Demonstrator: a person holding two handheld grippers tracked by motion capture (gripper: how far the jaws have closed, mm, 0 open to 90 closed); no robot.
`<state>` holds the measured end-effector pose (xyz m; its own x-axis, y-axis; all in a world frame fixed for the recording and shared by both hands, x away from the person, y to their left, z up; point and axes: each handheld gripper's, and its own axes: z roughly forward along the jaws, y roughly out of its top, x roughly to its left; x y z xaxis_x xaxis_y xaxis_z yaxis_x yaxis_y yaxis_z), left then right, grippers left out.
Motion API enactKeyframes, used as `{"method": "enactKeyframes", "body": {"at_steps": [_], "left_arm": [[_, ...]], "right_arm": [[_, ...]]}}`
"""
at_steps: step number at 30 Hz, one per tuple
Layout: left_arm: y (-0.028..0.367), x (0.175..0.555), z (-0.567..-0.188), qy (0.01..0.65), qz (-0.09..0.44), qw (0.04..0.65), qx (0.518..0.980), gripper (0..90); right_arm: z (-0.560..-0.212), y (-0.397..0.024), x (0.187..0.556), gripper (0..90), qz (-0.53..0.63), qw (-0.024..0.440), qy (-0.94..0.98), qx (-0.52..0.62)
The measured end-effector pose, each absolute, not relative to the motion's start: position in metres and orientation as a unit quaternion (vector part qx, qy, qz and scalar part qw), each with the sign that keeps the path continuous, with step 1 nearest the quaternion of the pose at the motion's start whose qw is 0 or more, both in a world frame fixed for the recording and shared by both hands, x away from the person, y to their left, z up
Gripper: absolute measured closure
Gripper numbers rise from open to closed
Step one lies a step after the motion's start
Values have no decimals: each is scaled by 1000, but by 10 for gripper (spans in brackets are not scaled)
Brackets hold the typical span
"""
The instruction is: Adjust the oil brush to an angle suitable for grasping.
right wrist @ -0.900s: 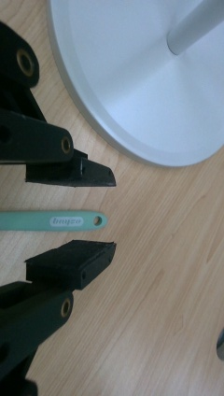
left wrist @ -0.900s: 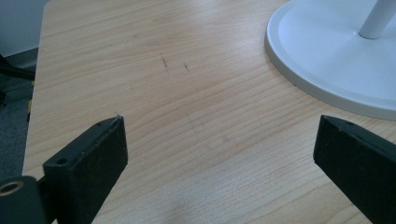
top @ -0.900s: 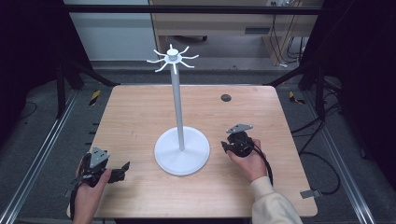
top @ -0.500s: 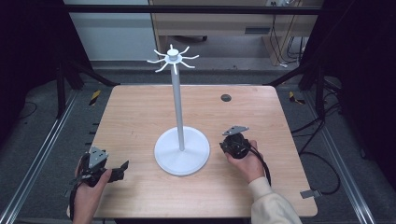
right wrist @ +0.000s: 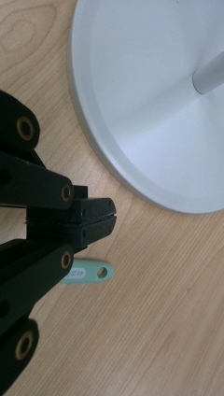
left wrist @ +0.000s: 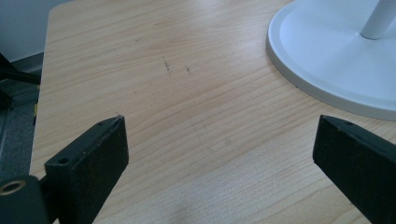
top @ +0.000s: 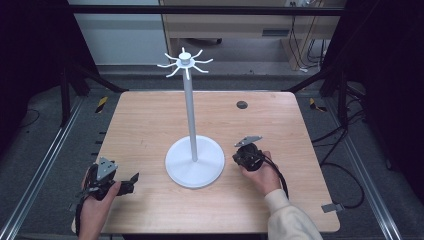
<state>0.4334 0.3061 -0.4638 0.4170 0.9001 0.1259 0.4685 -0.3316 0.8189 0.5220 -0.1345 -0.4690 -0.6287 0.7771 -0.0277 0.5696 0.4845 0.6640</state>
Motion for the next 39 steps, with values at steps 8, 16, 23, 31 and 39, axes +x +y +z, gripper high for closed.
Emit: {"method": "enactKeyframes", "body": {"at_steps": [8,16,23,31,39], "left_arm": [[305,434,-464,448,297,360,763,30],[304,434,-465,446,293,360,765,32],[303,434,-465,444,294,361,766,32],[303,434,-465,444,291,362,766,32],[303,434,-466,444,291,363,766,32]], "right_arm": [[-473,-138,526,900,305,165,844,410],[-477,-142,530,900,294,166,841,422],[-480,-145,532,900,275,164,843,432],[-483,-145,533,900,262,162,845,437],[-482,-150,536,900,240,187,836,457]]}}
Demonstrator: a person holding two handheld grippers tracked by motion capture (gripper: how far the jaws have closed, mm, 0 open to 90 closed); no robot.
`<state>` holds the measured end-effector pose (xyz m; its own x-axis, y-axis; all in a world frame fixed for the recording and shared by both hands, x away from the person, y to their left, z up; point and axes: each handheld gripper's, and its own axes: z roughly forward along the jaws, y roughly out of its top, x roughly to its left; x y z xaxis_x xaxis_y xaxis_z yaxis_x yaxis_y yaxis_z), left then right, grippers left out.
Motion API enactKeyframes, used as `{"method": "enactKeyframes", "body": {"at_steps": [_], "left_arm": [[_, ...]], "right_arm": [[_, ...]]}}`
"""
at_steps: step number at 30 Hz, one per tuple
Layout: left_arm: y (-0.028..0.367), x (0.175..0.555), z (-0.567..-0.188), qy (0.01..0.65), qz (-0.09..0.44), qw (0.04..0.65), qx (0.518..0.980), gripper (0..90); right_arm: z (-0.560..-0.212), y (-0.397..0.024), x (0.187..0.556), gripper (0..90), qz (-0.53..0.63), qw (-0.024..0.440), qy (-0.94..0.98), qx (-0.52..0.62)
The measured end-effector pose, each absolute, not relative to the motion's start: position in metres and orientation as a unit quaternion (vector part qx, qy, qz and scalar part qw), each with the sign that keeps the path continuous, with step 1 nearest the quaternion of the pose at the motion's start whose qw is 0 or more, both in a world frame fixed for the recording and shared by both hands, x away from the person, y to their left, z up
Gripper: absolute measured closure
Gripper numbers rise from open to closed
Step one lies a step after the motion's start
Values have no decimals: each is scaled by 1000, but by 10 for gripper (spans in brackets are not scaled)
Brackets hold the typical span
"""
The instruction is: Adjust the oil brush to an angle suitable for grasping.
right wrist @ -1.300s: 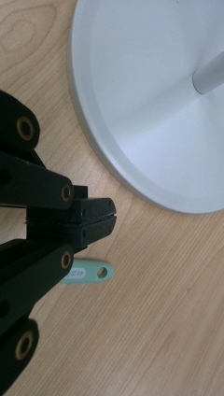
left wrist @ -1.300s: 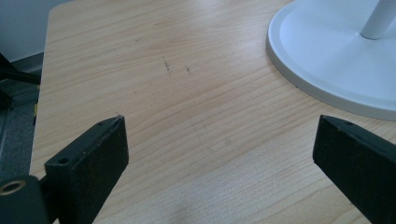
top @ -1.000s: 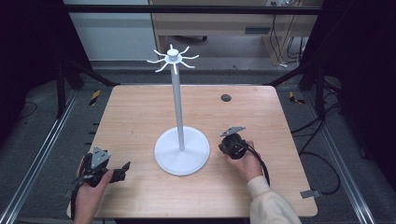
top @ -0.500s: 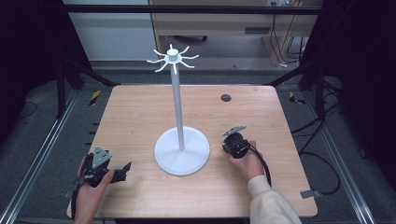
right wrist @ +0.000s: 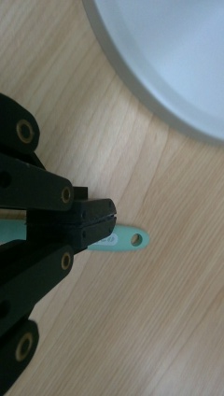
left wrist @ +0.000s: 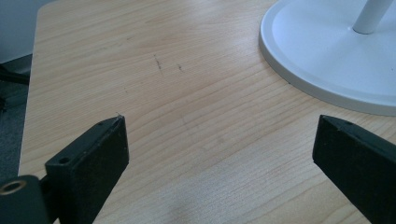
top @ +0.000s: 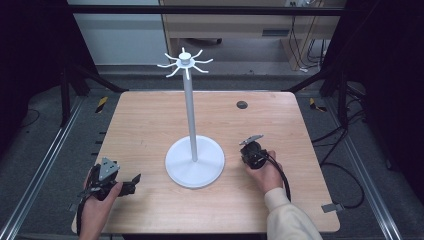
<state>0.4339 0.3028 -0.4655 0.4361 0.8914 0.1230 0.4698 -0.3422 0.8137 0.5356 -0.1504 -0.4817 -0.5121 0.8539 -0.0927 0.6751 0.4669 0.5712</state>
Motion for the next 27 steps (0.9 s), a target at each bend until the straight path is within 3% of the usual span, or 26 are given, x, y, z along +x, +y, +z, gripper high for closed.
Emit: {"method": "enactKeyframes", "body": {"at_steps": [15,27], "left_arm": [[303,434,-465,444,291,363,766,33],[302,434,-466,443,287,362,769,32]], "right_arm": [[-480,-167,540,900,237,195,814,493],[-449,-179,514,900,283,189,800,494]]}}
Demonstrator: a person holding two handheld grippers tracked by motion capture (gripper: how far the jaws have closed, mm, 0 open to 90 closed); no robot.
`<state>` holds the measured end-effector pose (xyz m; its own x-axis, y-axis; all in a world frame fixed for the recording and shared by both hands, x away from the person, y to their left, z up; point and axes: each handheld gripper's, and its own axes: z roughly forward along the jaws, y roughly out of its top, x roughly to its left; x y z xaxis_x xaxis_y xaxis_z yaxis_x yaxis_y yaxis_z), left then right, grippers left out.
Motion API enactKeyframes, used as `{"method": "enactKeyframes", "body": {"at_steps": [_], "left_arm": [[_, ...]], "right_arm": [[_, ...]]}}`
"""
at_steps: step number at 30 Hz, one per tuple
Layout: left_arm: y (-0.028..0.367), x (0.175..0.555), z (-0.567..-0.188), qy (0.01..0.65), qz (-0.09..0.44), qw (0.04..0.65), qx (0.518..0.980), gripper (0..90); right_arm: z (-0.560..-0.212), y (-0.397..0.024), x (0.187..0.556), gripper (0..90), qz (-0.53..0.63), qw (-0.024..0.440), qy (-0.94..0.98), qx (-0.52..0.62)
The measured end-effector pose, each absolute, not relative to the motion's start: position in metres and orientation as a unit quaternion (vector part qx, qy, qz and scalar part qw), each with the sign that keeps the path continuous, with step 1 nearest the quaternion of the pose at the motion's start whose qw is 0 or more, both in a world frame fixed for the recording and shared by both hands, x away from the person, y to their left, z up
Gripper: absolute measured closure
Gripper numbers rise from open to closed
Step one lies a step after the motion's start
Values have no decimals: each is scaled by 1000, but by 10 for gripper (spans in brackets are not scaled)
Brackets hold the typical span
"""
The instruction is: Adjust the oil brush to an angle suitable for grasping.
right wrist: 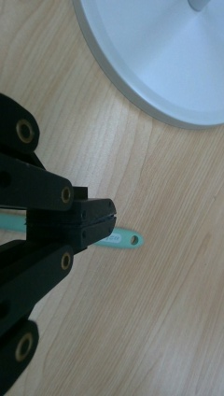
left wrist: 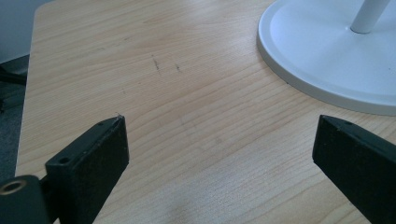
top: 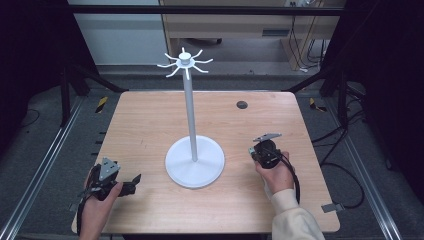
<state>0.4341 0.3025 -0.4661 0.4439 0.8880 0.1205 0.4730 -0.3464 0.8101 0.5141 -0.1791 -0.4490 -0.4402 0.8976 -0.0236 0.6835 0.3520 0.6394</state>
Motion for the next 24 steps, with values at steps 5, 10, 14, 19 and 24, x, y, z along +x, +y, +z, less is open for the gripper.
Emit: {"method": "enactKeyframes", "body": {"at_steps": [5,10,14,19,24], "left_arm": [[302,432,-465,442,289,361,769,32],[303,433,-466,445,287,361,768,32],[302,434,-466,443,284,362,769,32],[301,433,-466,442,284,361,771,30],[302,433,-466,443,284,363,769,30]], "right_arm": [[-442,-185,505,892,285,184,798,499],[-439,-190,499,847,274,178,800,504],[-437,-195,496,788,268,172,799,510],[-437,-200,494,677,258,163,798,521],[-438,-201,494,577,242,150,798,531]]}}
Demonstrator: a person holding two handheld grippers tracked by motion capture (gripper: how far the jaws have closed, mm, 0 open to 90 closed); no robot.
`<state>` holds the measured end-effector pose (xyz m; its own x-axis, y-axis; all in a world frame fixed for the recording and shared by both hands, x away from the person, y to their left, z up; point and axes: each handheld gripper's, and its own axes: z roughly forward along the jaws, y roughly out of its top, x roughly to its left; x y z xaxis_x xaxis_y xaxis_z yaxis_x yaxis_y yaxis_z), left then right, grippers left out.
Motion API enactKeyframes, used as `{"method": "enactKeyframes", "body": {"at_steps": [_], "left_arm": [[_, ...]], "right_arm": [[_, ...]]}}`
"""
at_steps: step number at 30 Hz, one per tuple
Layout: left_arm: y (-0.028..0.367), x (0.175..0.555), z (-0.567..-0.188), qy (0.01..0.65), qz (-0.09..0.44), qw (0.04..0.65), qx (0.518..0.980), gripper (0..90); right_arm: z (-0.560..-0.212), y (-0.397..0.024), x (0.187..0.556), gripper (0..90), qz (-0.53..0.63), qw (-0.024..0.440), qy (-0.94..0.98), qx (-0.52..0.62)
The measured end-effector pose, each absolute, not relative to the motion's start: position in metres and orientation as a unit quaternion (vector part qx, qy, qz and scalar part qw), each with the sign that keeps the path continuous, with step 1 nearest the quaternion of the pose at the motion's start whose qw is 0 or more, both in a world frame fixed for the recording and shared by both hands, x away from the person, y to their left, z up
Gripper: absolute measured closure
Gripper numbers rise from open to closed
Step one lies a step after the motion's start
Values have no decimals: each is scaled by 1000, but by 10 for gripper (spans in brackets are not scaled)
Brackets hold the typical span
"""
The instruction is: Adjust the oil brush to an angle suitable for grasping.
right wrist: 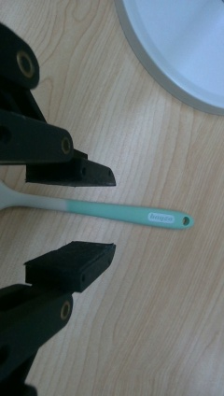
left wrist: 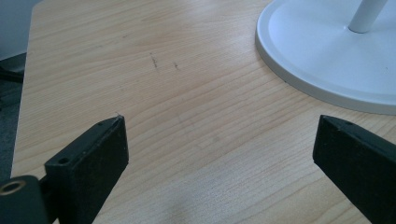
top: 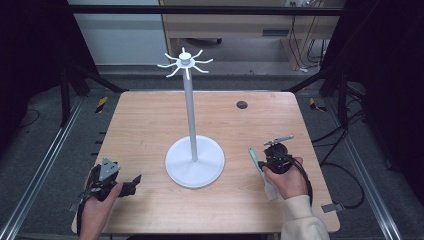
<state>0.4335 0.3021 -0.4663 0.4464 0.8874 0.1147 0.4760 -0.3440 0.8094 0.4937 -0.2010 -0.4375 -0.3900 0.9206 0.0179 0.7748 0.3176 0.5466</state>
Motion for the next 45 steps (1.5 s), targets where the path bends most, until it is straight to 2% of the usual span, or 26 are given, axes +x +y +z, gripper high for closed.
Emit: {"method": "enactKeyframes", "body": {"at_steps": [4,9,17,27,45], "left_arm": [[301,434,-467,443,283,363,769,30],[300,435,-468,441,282,362,771,30],[299,435,-468,438,280,360,775,29],[299,435,-468,437,279,359,776,29],[297,436,-469,434,276,356,780,29]], "right_arm": [[-441,-201,496,526,225,143,799,539],[-446,-199,498,519,214,136,802,541],[-455,-193,501,569,182,120,813,540],[-465,-187,506,684,160,112,821,536],[-470,-188,508,762,149,103,824,537]]}}
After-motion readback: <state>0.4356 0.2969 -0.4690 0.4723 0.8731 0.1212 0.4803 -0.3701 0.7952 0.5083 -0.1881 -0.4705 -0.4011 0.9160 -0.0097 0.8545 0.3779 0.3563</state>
